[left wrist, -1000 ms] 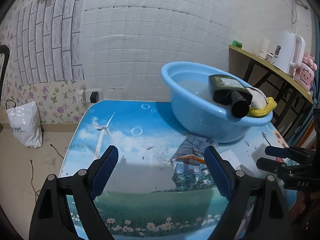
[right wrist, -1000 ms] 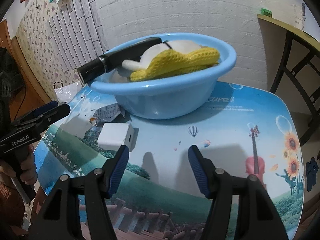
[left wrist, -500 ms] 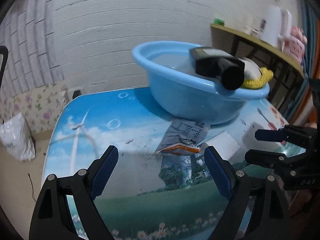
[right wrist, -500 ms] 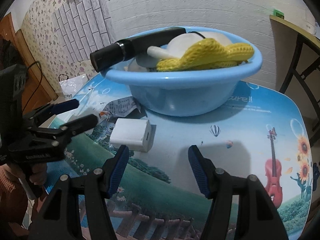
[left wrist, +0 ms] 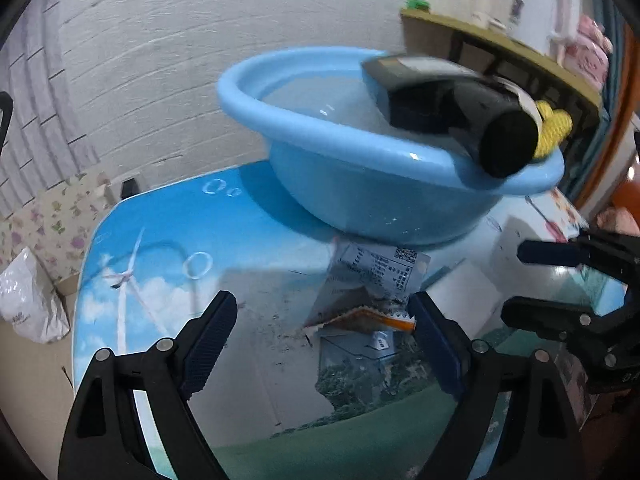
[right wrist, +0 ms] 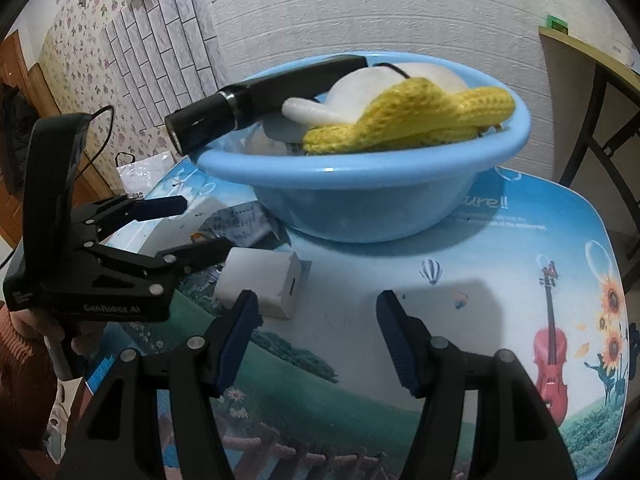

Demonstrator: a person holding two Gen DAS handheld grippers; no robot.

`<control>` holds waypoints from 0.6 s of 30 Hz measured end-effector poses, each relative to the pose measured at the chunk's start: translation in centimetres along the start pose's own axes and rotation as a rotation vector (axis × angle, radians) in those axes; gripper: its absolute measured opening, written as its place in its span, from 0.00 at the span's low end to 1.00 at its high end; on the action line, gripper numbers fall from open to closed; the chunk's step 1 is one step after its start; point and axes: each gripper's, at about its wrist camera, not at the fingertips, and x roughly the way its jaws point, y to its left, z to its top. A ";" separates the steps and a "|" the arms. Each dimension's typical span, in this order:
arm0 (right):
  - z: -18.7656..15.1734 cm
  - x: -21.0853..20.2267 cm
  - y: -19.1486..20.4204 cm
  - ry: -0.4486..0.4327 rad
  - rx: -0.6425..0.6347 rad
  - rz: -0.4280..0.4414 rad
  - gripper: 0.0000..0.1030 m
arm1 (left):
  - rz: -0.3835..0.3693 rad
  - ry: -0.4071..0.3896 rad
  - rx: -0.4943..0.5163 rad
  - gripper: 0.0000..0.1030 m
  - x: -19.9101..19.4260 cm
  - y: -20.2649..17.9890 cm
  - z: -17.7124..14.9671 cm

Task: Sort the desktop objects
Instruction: 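Grasp the snack packet with the left gripper while the right gripper grasps the white charger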

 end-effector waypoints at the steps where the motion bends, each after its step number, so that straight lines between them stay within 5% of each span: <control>1: 0.0 0.0 0.1 0.001 -0.003 0.000 0.60 | -0.019 0.013 0.018 0.75 0.2 -0.3 0.0; 2: 0.0 0.0 0.2 0.001 -0.005 0.000 0.60 | -0.053 0.031 0.033 0.61 0.5 -0.5 0.0; 4: 0.0 -0.1 0.6 0.001 -0.005 -0.001 0.60 | -0.080 0.033 0.040 0.50 0.5 -0.8 0.0; 10: 0.3 -0.1 1.0 -0.001 -0.008 0.004 0.60 | -0.130 0.024 0.026 0.36 -0.2 -0.7 -0.3; 18: 0.6 0.2 1.8 0.005 -0.031 0.027 0.60 | -0.085 0.012 0.007 0.29 -1.6 0.1 -1.0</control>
